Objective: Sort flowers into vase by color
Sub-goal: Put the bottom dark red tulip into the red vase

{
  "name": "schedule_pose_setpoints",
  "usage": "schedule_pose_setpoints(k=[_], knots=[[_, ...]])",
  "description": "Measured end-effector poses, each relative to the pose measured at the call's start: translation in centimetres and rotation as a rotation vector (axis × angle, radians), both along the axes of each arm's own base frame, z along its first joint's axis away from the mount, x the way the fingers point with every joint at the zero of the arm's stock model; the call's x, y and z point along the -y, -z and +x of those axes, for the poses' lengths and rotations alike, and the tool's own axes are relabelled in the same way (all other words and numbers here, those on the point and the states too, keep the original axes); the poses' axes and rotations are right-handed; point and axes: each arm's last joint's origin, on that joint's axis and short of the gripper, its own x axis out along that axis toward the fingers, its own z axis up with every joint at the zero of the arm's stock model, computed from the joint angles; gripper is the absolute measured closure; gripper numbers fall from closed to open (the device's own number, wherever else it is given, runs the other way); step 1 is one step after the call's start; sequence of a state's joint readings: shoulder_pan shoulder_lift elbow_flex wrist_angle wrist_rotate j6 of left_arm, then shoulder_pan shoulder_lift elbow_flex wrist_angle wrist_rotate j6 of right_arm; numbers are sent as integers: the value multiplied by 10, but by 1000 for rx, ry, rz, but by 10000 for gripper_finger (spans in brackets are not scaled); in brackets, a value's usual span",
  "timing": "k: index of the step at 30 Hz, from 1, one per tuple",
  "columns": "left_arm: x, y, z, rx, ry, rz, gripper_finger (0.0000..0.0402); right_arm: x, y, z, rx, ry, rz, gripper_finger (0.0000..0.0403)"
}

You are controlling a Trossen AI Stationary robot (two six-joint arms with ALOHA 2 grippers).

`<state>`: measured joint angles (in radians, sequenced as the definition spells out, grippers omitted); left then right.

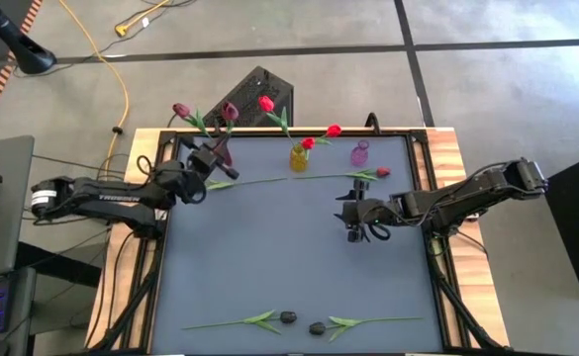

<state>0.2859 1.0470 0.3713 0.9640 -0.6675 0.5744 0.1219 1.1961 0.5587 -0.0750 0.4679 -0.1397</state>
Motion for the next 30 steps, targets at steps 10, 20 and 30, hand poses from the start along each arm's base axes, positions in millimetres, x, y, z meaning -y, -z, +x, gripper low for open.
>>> schedule_pose_setpoints(k=[10, 20, 30], knots=[[-16, 0, -6, 4, -17, 7, 401, 0, 0, 0, 0, 0, 0, 159], [-26, 4, -9, -14, -26, -20, 401, 0, 0, 0, 0, 0, 0, 159], [-36, 8, -13, 5, -23, -74, 401, 0, 0, 0, 0, 0, 1, 159]])
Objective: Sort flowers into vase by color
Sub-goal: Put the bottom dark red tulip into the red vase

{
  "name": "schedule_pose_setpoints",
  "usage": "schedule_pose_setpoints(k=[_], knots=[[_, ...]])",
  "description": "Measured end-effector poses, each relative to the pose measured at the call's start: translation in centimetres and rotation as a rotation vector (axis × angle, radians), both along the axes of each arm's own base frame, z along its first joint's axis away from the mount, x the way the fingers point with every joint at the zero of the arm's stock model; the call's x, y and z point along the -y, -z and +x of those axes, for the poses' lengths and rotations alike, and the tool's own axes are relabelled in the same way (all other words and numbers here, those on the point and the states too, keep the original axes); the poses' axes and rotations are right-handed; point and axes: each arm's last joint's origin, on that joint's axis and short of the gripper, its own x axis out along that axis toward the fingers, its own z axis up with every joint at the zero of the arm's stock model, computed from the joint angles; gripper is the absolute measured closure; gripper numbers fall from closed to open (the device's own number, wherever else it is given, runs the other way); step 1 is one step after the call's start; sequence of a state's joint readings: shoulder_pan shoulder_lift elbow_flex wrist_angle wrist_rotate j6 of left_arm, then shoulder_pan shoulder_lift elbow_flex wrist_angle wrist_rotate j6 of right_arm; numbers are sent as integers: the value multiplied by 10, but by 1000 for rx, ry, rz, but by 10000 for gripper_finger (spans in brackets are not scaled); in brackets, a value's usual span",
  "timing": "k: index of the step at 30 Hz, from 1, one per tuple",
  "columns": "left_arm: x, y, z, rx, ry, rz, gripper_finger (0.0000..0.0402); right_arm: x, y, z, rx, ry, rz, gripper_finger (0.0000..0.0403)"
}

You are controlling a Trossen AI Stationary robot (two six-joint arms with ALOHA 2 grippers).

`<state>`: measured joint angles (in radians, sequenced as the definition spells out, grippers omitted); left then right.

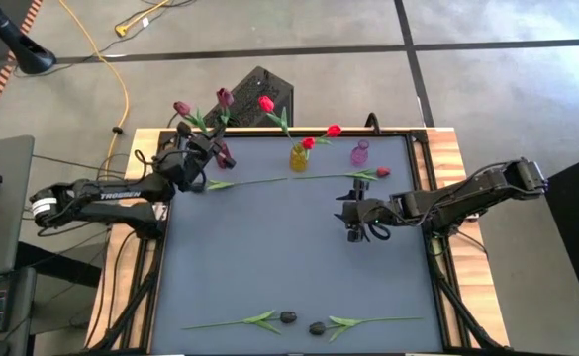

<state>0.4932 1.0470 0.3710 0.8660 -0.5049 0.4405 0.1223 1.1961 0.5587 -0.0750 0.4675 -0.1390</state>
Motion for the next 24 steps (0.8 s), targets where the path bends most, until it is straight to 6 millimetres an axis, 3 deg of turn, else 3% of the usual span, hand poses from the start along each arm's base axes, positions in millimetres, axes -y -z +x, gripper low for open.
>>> schedule_pose_setpoints(k=[14, 24], knots=[[-3, 14, 0, -58, -14, -118, 401, 0, 0, 0, 0, 0, 0, 159], [-5, 20, -4, -57, -156, -180, 401, 0, 0, 0, 0, 0, 1, 159]])
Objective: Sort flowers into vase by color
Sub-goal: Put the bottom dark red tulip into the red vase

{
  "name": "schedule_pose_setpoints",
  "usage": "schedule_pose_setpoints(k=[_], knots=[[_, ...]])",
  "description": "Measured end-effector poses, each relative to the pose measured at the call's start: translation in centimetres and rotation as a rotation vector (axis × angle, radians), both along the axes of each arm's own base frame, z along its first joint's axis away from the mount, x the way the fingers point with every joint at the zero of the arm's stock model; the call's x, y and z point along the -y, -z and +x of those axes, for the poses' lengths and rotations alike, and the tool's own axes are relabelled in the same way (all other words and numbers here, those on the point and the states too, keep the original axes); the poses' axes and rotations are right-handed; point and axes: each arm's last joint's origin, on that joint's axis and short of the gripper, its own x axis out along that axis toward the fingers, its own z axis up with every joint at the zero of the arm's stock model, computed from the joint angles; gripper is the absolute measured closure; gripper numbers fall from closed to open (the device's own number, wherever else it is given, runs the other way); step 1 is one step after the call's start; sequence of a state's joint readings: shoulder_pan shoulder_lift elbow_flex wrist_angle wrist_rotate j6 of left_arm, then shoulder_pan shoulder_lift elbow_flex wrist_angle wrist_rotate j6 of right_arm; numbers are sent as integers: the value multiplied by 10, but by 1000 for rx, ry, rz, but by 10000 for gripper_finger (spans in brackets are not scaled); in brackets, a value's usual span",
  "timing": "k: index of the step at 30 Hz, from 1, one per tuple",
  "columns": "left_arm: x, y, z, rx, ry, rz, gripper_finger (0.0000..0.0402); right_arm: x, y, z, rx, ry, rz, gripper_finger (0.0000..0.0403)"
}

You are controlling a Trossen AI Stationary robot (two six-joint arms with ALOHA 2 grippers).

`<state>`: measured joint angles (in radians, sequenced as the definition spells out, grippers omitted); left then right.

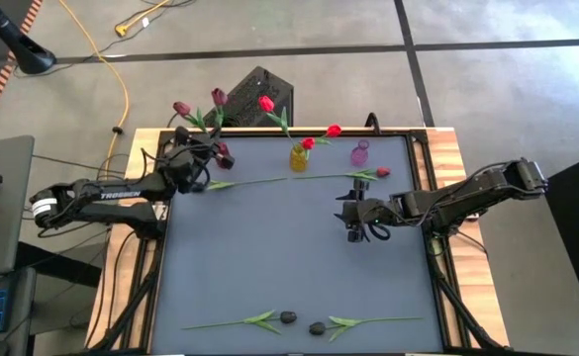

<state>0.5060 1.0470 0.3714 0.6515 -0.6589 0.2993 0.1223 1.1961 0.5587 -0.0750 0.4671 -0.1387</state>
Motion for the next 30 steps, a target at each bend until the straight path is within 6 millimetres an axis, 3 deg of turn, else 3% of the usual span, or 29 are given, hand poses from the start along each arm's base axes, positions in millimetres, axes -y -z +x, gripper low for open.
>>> schedule_pose_setpoints(k=[16, 30], knots=[[1, 13, -1, -104, -11, -76, 392, 0, 0, 0, 0, 0, 0, 159], [2, 23, -4, -186, -33, -141, 269, 0, 0, 0, 0, 0, 0, 159]])
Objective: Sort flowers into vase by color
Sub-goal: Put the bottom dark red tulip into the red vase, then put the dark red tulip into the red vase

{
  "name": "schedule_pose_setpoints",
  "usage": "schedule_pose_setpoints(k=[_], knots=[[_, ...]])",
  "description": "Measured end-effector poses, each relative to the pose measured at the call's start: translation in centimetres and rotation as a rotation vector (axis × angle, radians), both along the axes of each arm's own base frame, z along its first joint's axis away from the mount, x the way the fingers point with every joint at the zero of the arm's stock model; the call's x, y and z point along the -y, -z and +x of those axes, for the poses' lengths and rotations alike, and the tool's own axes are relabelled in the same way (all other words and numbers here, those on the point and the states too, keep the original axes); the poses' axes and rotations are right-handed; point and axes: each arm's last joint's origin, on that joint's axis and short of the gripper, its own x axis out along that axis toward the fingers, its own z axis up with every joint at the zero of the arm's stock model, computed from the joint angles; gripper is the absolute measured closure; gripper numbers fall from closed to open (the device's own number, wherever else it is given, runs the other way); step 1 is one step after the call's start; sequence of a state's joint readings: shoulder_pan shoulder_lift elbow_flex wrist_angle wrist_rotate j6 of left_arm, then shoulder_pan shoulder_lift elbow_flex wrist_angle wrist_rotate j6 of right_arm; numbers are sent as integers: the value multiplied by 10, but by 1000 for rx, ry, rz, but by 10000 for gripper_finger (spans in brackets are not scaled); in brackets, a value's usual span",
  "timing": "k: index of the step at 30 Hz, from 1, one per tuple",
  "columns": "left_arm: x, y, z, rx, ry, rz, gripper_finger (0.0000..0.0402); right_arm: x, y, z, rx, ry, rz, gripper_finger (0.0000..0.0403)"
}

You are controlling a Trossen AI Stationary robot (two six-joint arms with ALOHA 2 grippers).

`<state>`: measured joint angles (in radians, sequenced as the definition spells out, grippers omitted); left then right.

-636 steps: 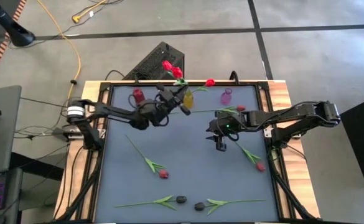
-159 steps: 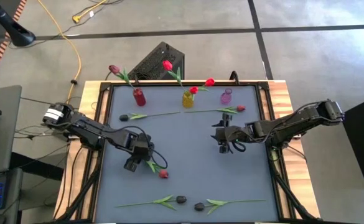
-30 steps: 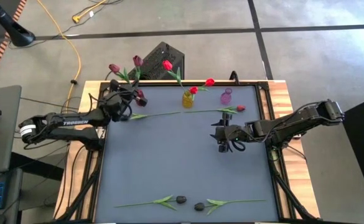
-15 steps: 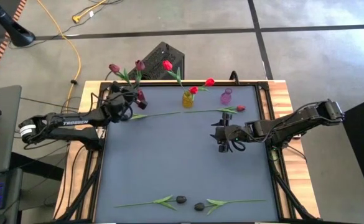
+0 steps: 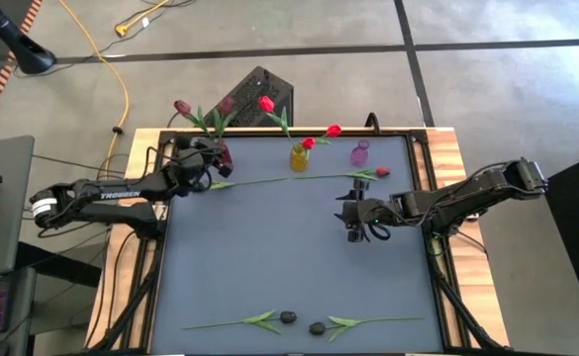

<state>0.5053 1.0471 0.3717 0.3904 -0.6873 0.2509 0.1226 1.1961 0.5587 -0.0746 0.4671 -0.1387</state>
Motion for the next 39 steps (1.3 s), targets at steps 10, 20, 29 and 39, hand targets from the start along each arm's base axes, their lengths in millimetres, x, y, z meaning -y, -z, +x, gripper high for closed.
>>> schedule_pose_setpoints(k=[10, 20, 29, 39], knots=[[9, 10, 2, -135, 78, -51, 239, 0, 0, 0, 0, 0, 0, 159], [35, 1, 20, -217, 262, 5, 239, 0, 0, 0, -1, 0, 0, 159], [73, -11, 41, -89, 717, -67, 239, 0, 0, 0, -3, 1, 0, 159], [104, -9, 65, 211, 1057, -279, 239, 26, 6, -4, -48, 125, 106, 159]])
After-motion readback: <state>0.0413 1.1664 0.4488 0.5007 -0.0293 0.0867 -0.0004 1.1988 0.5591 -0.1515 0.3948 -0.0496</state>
